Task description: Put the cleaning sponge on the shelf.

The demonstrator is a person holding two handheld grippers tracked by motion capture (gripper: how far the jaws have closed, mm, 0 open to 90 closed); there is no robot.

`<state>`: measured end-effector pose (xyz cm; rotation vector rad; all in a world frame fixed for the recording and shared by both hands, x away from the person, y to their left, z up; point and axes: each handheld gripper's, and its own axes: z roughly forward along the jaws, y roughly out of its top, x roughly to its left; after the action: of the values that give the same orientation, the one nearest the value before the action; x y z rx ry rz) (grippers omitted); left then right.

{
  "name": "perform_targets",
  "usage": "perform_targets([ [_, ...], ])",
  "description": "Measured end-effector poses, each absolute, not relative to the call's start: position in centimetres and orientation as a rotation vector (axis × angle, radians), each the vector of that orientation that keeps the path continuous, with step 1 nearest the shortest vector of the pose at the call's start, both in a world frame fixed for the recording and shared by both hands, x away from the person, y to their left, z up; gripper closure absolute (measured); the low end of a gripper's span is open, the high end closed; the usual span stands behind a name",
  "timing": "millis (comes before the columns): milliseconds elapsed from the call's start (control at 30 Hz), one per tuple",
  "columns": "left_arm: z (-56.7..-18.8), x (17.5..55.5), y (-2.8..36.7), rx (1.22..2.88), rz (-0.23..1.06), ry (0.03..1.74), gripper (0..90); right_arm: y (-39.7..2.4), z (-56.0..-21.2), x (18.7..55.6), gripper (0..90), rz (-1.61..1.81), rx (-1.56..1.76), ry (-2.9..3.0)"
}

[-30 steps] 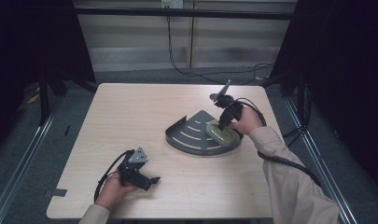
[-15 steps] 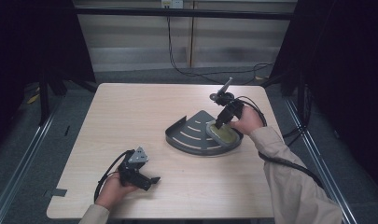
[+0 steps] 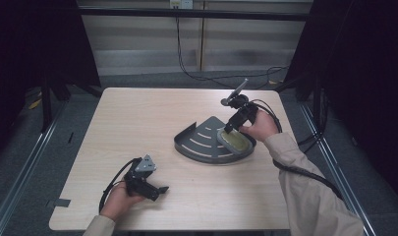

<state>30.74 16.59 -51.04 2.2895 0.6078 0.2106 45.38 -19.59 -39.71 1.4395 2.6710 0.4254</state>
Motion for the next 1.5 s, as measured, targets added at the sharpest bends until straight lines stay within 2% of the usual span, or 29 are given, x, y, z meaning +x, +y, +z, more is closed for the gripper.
perform_targets([
  [400,-51.0,30.7,16.6,2.29,0.211,0.609,0.0,-19.5,-39.5,45.0,17.1,0.43,1.442,2.653],
  [1000,-51.0,30.7,16.6,2.288,0.213,0.61,0.0,-20.6,-39.1,43.0,15.3,0.522,1.43,2.688],
  [1500,-51.1,30.7,16.6,2.285,0.211,0.613,0.0,-23.1,-38.9,40.4,15.9,0.544,1.417,2.695],
])
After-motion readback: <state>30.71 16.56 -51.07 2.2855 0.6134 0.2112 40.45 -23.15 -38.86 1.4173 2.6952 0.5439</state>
